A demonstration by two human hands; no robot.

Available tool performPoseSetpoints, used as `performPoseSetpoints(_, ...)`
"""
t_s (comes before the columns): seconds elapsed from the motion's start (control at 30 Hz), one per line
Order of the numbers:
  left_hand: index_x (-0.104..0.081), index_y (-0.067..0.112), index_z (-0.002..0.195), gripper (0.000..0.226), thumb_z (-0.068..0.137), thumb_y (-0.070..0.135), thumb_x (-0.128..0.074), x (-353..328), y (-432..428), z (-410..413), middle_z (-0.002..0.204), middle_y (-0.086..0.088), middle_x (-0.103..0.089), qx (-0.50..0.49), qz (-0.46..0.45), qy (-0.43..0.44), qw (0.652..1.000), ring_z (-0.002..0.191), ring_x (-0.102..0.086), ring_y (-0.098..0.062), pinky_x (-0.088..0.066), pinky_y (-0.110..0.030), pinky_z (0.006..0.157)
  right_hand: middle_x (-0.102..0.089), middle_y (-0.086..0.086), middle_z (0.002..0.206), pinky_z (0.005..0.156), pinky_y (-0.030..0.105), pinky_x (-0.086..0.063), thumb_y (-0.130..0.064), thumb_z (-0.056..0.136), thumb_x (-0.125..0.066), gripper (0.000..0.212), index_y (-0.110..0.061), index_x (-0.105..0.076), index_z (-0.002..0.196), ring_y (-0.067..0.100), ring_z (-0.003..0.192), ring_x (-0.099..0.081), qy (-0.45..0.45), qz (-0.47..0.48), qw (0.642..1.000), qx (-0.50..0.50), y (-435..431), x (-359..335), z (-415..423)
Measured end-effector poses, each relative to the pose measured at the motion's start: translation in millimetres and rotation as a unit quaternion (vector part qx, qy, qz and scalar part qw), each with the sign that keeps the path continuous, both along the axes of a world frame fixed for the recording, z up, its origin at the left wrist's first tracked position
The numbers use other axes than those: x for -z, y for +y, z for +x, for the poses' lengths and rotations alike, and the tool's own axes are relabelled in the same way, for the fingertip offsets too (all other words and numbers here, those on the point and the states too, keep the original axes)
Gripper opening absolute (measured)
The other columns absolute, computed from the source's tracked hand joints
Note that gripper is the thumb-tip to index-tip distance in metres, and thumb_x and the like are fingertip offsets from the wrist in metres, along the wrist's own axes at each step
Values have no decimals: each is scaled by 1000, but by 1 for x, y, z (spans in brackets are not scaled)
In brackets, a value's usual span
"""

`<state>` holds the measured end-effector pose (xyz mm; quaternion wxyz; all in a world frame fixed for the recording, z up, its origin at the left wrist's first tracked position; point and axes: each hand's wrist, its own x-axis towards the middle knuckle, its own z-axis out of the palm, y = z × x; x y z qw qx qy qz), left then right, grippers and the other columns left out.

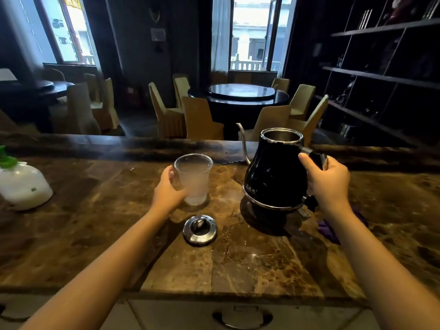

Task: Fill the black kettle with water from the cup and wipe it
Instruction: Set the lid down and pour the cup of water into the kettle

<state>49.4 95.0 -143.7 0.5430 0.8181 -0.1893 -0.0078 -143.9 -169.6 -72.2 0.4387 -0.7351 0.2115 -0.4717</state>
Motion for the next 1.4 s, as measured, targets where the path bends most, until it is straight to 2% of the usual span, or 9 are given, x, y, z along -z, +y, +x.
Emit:
performPoseSetpoints(0.17,-13,21,142,105,62,29,-81,10,-24,23,147,-10,-31,53,-64,23,996,131,-36,-28,-32,-34,101,-60,2,58,54,39,-44,-42,77,-67,28,-26,-55,57,15,57,-53,7,-8,1000,28,8,15,3)
performPoseSetpoints(0.33,-20,23,139,101,60,27,-83,21,-37,29,140,-10,-40,48,-115,29,992,123,-42,-22,-35,-30,96,-66,25,74,64,52,-50,-39,78,-67,34,-6,-61,70,43,73,-60,19,-10,998,56,11,27,6)
performPoseSetpoints(0.6,-28,21,134,90,61,24,-82,-2,-44,27,136,-8,-42,70,-155,-32,985,120,-46,-22,-42,-34,97,-62,30,73,63,53,-48,-32,81,-66,36,0,-57,67,44,71,-57,7,20,998,67,21,33,6)
performPoseSetpoints(0.7,-30,21,132,89,60,28,-82,-26,-50,26,130,-4,-45,90,-137,-83,983,114,-49,-17,-45,-26,91,-59,26,66,58,48,-46,-34,80,-64,37,-2,-54,63,33,61,-52,7,29,997,67,24,33,7)
performPoseSetpoints(0.9,-29,29,130,90,57,44,-80,-75,-70,25,118,6,-52,166,-53,-159,972,100,-51,-3,-35,-7,74,-65,25,76,65,50,-52,-32,81,-64,32,-2,-60,73,41,76,-61,-6,48,997,62,25,38,8)
performPoseSetpoints(1.0,-29,30,130,90,58,43,-80,-94,-83,24,109,8,-54,202,-6,-204,958,91,-51,2,-32,-6,73,-66,24,75,65,51,-52,-33,81,-65,30,-5,-61,72,41,75,-61,-10,51,997,62,26,39,8)
performPoseSetpoints(1.17,-28,25,134,90,61,42,-79,-114,-104,22,118,2,-55,255,47,-270,927,102,-49,-8,-34,-14,84,-65,26,71,62,52,-50,-35,80,-65,35,-3,-59,69,43,72,-60,-8,37,996,80,30,45,9)
performPoseSetpoints(1.27,-30,25,133,87,62,41,-78,-126,-115,20,113,11,-49,285,56,-291,912,101,-49,-6,-32,-4,77,-64,27,70,61,52,-49,-36,80,-65,37,-2,-58,68,43,70,-59,-5,29,996,87,31,48,10)
performPoseSetpoints(1.4,-32,25,132,85,62,38,-79,-135,-127,19,113,9,-48,306,82,-309,897,101,-47,-8,-32,-8,76,-59,20,58,51,39,-41,-33,80,-65,34,-9,-54,59,22,54,-49,-6,16,996,90,34,50,8)
